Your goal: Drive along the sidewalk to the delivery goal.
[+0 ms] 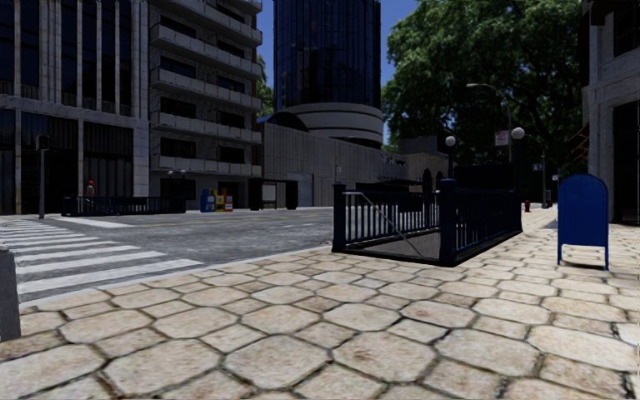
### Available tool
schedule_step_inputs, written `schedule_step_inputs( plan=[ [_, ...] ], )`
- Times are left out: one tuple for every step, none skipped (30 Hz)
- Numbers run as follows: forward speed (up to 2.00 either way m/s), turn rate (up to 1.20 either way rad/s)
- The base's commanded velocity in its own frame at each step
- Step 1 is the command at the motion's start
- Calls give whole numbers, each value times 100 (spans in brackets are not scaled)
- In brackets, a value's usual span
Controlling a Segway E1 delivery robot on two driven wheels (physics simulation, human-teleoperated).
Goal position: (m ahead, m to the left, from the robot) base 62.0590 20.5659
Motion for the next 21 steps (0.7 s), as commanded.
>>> schedule_step_inputs(
  plan=[
    [200, 56],
    [200, 56],
    [200, 56],
    [200, 56],
    [200, 56],
    [200, 56],
    [200, 56],
    [200, 56],
    [200, 56],
    [200, 56],
    [200, 56],
    [200, 56],
    [200, 56],
    [200, 56],
    [200, 56],
    [200, 56],
    [200, 56],
    [200, 56],
    [200, 57],
    [200, 57],
    [200, 57]
  ],
)
